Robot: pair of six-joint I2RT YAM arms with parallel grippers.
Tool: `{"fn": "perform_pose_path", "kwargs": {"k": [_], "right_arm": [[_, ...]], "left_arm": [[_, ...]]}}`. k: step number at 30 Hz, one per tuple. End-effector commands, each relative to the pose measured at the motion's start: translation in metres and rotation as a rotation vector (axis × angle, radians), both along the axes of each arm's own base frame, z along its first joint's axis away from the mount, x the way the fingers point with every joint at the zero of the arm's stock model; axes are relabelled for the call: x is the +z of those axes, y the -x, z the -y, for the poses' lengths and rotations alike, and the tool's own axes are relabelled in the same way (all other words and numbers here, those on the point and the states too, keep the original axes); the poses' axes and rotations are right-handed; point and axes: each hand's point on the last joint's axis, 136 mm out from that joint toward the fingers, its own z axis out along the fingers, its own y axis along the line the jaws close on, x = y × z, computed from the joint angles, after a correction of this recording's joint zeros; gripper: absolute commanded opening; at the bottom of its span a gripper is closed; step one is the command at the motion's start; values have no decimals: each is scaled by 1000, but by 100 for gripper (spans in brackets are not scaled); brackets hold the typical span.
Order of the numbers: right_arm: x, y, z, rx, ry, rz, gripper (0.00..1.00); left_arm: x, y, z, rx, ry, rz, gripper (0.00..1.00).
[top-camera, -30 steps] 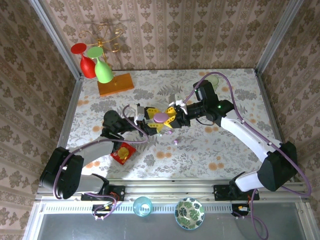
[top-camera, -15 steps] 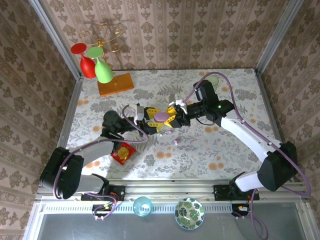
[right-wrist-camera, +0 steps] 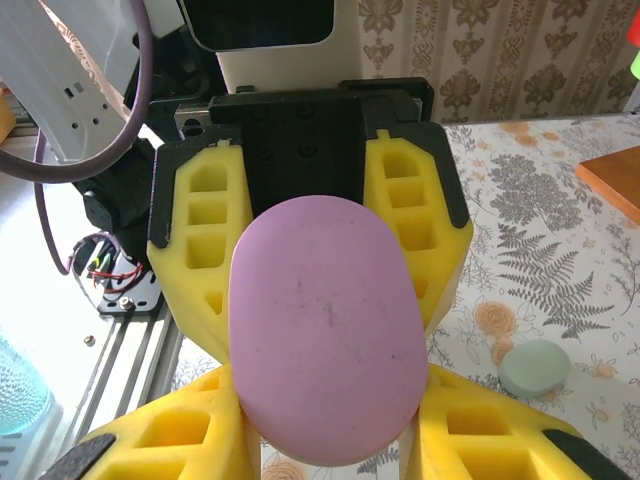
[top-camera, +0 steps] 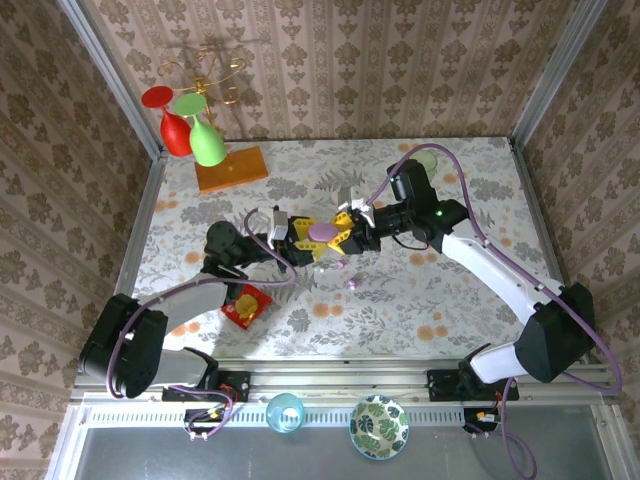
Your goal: Insert wireless bluetooth earbuds into charging case
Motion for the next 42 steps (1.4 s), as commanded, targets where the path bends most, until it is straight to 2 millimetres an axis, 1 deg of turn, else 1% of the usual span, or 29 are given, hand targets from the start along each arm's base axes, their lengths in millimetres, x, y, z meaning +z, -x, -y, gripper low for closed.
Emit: {"fn": "perform_pose_path", "kwargs": {"k": [1, 3, 6, 9, 12, 14, 15, 17, 23, 31, 37, 42], "right_arm": [[5, 1, -1, 2, -22, 20, 32], [6, 0, -1, -2, -27, 20, 33], [7, -1, -1, -12, -30, 15, 42], [5, -4, 0, -30, -26, 11, 48], [5, -7, 2, -45, -28, 1, 57], [3, -11, 6, -63, -29, -14, 60], [13, -8, 10, -70, -46, 9, 61], [16, -8, 13, -82, -55, 7, 62], [20, -11, 12, -95, -75, -18, 63], [27, -34, 16, -200, -105, -19, 63], [31, -36, 17, -210, -119, -16, 63], [34, -52, 20, -290, -127, -25, 63]], "left_arm": [[9, 0, 0, -3, 22, 21, 37], [9, 0, 0, -6, 21, 22, 34], [9, 1, 0, -14, 20, 20, 28], [9, 2, 0, -19, 20, 21, 26], [8, 2, -1, -20, 18, 22, 25], [8, 2, -1, -18, 17, 25, 24], [8, 2, -2, -17, 17, 29, 24], [8, 3, -2, -25, 15, 32, 24], [6, 6, -1, -48, 9, 35, 23], [9, 9, -1, -62, 15, 35, 22], [8, 9, 0, -61, 14, 36, 21], [8, 10, 0, -68, 15, 33, 21]]}}
